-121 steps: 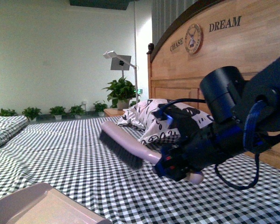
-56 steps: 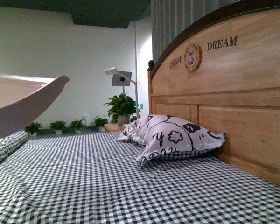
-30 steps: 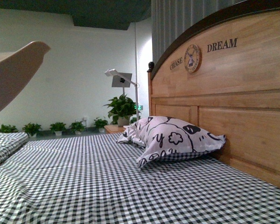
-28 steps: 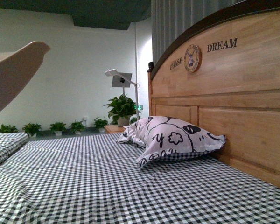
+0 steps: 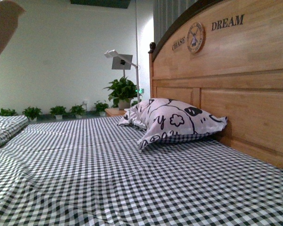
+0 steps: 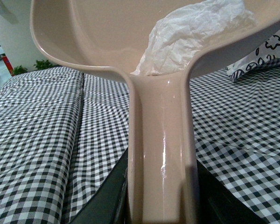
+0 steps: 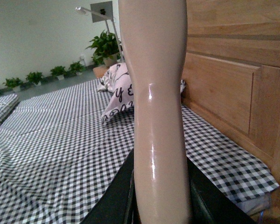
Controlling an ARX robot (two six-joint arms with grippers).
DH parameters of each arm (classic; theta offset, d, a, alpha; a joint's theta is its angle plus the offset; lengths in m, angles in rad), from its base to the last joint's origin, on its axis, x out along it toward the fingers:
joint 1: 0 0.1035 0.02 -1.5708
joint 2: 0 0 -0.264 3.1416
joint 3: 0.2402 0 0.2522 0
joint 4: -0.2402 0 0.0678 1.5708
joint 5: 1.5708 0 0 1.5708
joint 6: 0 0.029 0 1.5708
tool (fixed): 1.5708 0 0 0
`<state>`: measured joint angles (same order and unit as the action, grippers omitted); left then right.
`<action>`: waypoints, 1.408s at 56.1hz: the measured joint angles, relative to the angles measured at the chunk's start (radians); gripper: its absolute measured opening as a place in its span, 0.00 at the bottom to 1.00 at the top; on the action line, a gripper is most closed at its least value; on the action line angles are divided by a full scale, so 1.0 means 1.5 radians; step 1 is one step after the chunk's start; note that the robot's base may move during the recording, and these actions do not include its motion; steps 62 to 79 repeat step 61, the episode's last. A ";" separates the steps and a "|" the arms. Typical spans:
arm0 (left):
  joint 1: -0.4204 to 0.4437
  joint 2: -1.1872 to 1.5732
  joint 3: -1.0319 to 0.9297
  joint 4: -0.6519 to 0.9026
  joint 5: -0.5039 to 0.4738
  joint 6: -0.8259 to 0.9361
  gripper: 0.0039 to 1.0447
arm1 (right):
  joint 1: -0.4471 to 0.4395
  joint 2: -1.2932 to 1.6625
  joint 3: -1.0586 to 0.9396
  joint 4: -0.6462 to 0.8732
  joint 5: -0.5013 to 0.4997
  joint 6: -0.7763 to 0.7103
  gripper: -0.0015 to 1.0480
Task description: Clean up trash
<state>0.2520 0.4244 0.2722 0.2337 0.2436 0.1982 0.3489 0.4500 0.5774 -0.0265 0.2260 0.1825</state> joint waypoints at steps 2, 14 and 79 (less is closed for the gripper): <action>0.000 0.000 0.000 0.000 0.000 -0.001 0.26 | 0.000 0.000 0.000 0.000 0.000 0.000 0.19; 0.000 0.000 0.000 0.000 0.000 -0.001 0.26 | 0.000 0.000 0.000 0.000 0.000 0.000 0.19; 0.000 0.000 0.000 0.000 0.000 -0.002 0.26 | 0.000 0.000 0.000 0.000 0.000 0.000 0.19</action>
